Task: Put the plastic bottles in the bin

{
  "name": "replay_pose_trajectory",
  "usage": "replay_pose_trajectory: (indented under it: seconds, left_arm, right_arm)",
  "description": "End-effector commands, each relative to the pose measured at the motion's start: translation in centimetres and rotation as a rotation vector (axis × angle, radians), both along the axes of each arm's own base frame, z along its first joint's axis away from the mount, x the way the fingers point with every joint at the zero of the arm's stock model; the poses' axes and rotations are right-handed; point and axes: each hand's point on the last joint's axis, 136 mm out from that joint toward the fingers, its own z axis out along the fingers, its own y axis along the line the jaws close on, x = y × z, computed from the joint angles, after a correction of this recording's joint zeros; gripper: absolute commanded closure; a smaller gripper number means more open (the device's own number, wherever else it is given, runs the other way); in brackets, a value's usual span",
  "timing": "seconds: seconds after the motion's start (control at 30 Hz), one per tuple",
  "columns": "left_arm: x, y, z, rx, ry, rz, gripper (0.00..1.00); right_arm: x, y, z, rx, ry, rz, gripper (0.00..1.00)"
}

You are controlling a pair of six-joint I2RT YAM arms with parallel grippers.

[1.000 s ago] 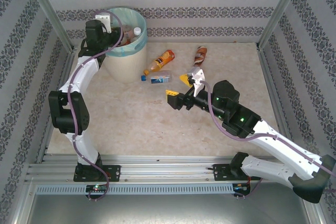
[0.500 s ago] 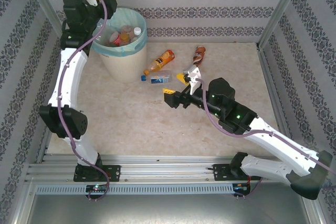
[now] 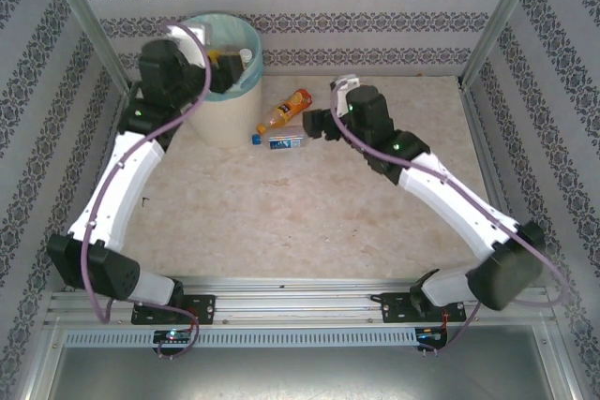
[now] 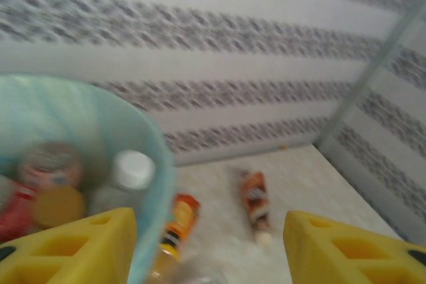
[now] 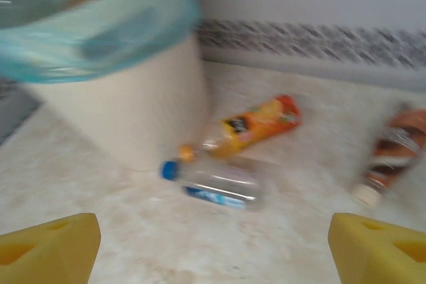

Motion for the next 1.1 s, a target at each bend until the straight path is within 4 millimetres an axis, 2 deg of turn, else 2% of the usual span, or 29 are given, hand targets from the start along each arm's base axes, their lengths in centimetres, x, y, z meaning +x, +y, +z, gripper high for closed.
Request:
replay_pose_trajectory:
  seconds: [0.0,0.1,0.17,0.33,0.43,0.53,0.67,0.73,0.93,1.07]
  left_arm:
    - [-3.5,-4.4,0.2,-0.001,-0.088,-0.154,0.38]
    - [-6.3,-8.7,-2.7,0.024,-0.082,-0.294,0.35]
    - [-7.7,-10.6,-4.8,0.066,-0.064,-0.354,0.34]
    - [-10.5,-13.4,-8.3,0.090,-0.005,-0.467,0.32]
    - [-12.0,-14.7,-9.9,0.084,0.031,-0.540,0.31]
    - [-13.5,-15.9,-11.5,0.093,0.057,-0.612,0.31]
    - [-14.0,-16.4,-13.8,0.090,0.097,-0.638,0.30]
    - [-14.2,-16.6,-14.7,0.079,0.107,-0.657,0.26]
    - [-14.1,-16.8,-17.1,0.084,0.128,-0.660,0.23]
    - [-13.8,-16.6,-17.6,0.093,0.136,-0.641,0.22]
  right_arm:
    - [3.5,-3.8,-3.3,0.028,0.130,-0.151,0.12]
    - [7.3,-6.3,-6.7,0.022,0.213,-0.231,0.12]
    - [9.7,-7.5,-8.8,0.009,0.250,-0.277,0.13]
    - [14.4,-9.2,-13.8,-0.020,0.341,-0.344,0.18]
    - [16.2,-9.4,-16.5,-0.030,0.384,-0.356,0.22]
    - [17.2,-9.5,-18.7,-0.046,0.407,-0.378,0.24]
    - [17.9,-9.7,-21.1,-0.070,0.453,-0.392,0.25]
    - [18.2,-9.6,-22.2,-0.078,0.473,-0.397,0.26]
    - [18.8,-9.9,-24.3,-0.101,0.512,-0.417,0.29]
    - [18.9,-10.2,-25.1,-0.118,0.532,-0.428,0.30]
